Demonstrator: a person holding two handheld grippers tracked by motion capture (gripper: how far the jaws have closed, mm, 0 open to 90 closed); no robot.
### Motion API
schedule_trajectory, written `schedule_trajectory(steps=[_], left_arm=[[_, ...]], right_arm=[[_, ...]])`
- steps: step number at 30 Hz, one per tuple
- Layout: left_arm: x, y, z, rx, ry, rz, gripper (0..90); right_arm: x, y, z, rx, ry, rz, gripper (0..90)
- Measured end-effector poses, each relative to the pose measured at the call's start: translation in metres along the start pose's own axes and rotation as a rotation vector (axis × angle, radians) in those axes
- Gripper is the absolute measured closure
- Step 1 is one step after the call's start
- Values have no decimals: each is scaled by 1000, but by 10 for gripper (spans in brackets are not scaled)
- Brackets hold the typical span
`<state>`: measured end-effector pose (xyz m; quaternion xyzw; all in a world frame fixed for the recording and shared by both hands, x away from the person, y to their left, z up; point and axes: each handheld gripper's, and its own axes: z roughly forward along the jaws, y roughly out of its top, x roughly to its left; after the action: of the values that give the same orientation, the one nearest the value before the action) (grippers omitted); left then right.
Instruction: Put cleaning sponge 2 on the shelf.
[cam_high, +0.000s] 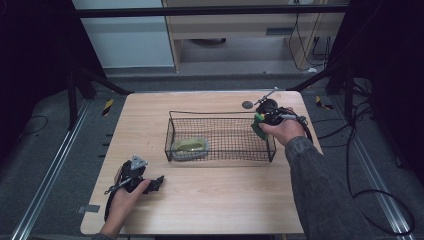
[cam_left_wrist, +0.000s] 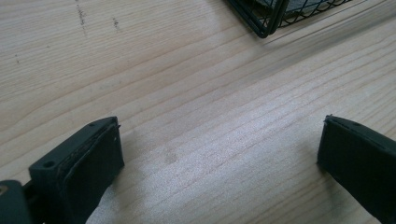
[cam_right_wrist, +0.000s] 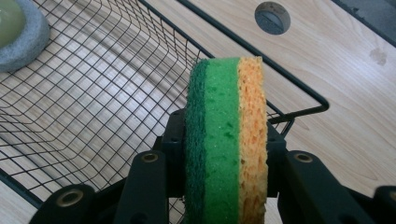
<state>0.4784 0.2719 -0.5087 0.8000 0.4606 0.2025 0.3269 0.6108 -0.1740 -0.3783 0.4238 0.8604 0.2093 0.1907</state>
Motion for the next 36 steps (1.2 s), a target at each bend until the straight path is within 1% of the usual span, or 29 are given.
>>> schedule_trajectory(steps=[2, 4, 8, 14, 16, 21, 25, 31, 36], left_arm=[[0, 0, 0, -1, 0, 0, 0], [0, 0, 0, -2, 1, 0, 0], [0, 0, 0, -2, 1, 0, 0], [0, 0, 0, 0, 1, 0, 0], [0, 0, 0, 0, 1, 0, 0], [0, 0, 0, -2, 0, 0, 0], [0, 0, 0, 0, 0, 1, 0], [0, 0, 0, 0, 0, 1, 0], [0, 0, 0, -2, -1, 1, 0]], right_arm=[[0, -2, 3, 2, 0, 2, 646], [0, -4, 6, 11, -5, -6, 646], [-1, -6, 9, 12, -5, 3, 646], [-2, -10, 18, 25, -9, -1, 644], [-2, -9, 19, 24, -11, 7, 644], [-2, -9, 22, 21, -6, 10, 644], [0, -7, 24, 22, -5, 3, 645], [2, -8, 31, 41, -7, -2, 644], [1, -9, 35, 44, -6, 11, 644]])
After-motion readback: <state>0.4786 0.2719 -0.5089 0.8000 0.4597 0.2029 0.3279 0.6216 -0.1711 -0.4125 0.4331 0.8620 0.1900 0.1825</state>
